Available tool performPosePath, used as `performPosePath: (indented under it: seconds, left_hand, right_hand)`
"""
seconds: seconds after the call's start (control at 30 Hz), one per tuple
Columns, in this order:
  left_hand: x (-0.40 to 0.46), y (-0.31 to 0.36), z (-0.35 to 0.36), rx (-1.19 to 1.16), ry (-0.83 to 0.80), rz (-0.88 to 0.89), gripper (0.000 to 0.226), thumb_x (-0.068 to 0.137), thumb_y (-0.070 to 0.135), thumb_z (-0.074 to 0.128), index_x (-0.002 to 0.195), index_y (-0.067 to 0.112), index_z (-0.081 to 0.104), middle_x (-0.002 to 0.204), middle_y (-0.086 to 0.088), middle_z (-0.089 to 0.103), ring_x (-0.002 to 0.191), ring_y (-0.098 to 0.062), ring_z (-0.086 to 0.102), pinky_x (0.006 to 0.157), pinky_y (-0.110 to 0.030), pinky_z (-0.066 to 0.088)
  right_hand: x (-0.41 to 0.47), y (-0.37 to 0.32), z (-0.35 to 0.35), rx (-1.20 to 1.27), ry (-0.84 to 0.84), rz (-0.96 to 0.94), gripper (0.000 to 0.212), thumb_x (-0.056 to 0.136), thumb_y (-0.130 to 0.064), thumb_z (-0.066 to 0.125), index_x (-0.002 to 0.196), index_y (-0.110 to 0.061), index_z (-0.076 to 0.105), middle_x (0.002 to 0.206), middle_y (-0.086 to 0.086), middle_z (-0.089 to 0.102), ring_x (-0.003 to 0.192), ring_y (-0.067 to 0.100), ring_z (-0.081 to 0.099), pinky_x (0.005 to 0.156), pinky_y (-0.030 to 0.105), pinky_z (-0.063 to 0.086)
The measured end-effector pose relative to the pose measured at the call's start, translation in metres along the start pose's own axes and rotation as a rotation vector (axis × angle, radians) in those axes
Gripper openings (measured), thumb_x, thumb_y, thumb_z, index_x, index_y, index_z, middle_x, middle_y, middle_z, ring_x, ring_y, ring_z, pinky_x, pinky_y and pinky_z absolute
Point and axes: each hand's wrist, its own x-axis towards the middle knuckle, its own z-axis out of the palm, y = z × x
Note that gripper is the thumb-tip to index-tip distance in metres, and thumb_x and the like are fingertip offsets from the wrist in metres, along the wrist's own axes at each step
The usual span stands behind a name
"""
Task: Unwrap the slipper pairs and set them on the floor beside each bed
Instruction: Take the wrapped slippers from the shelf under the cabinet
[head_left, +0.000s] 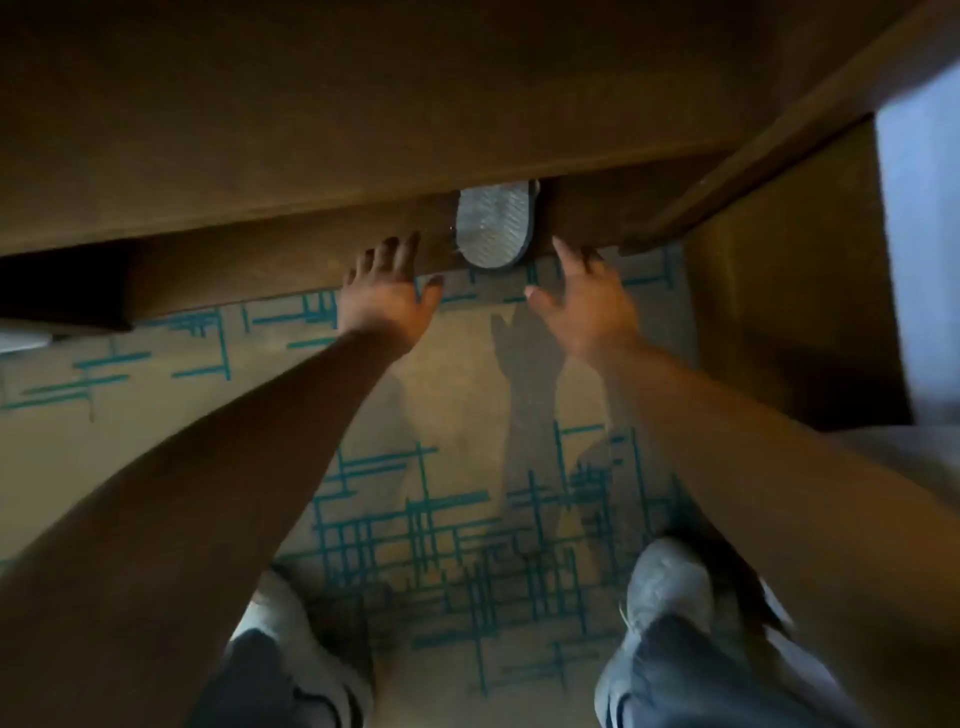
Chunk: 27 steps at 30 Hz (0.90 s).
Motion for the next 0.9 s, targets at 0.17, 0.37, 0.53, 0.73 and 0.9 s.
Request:
performPosePath:
  seconds: [0.17, 0.37, 0.53, 0.73, 0.9]
  left_hand:
    - [0.044, 0.015, 0.017, -0.034, -0.005, 0.145, 0.058, 0.097, 0.054, 0.039, 0.152, 0.037, 0.037, 0.152, -0.005, 0.047, 0.134, -0.039, 0.046, 0.105, -0.053, 0.041]
    - [0.070, 0.029, 0.036, 0.048, -0.050, 0.150, 0.062, 0.098, 0.058, 0.044, 0.155, 0.039, 0.031, 0.157, -0.009, 0.042, 0.137, -0.040, 0.043, 0.106, -0.054, 0.043]
    - [0.076, 0.041, 0.043, -0.159, -0.025, 0.076, 0.056, 0.098, 0.052, 0.052, 0.150, 0.032, 0.044, 0.142, -0.015, 0.053, 0.121, -0.035, 0.059, 0.097, -0.042, 0.050]
    - [0.065, 0.043, 0.059, -0.481, -0.097, -0.106, 0.072, 0.090, 0.027, 0.070, 0.154, 0.030, 0.035, 0.145, -0.005, 0.057, 0.133, -0.025, 0.053, 0.100, -0.029, 0.040]
    - [0.007, 0.023, 0.056, -0.644, -0.237, -0.304, 0.059, 0.084, 0.020, 0.080, 0.138, 0.013, 0.057, 0.123, -0.012, 0.071, 0.116, -0.028, 0.067, 0.093, -0.035, 0.051]
  right_hand:
    - [0.064, -0.008, 0.010, 0.033, -0.055, 0.056, 0.067, 0.096, -0.062, 0.045, 0.156, -0.047, 0.019, 0.166, 0.005, 0.021, 0.147, 0.037, 0.030, 0.114, 0.044, 0.030]
    - [0.089, -0.011, 0.027, 0.023, -0.064, 0.050, 0.072, 0.093, -0.065, 0.047, 0.156, -0.047, 0.018, 0.167, 0.001, 0.021, 0.151, 0.038, 0.020, 0.119, 0.050, 0.023]
    - [0.089, -0.015, 0.035, 0.095, 0.030, 0.066, 0.072, 0.093, -0.057, 0.057, 0.156, -0.043, 0.025, 0.156, 0.002, 0.044, 0.147, 0.037, 0.030, 0.116, 0.050, 0.030]
    - [0.076, -0.026, 0.048, 0.559, 0.039, 0.253, 0.090, 0.091, -0.011, 0.068, 0.158, -0.040, 0.016, 0.153, 0.006, 0.048, 0.130, 0.030, 0.055, 0.098, 0.038, 0.049]
    - [0.033, -0.008, 0.052, 0.671, -0.196, 0.315, 0.089, 0.083, -0.010, 0.079, 0.155, -0.033, 0.033, 0.148, 0.004, 0.053, 0.129, 0.023, 0.055, 0.089, 0.025, 0.042]
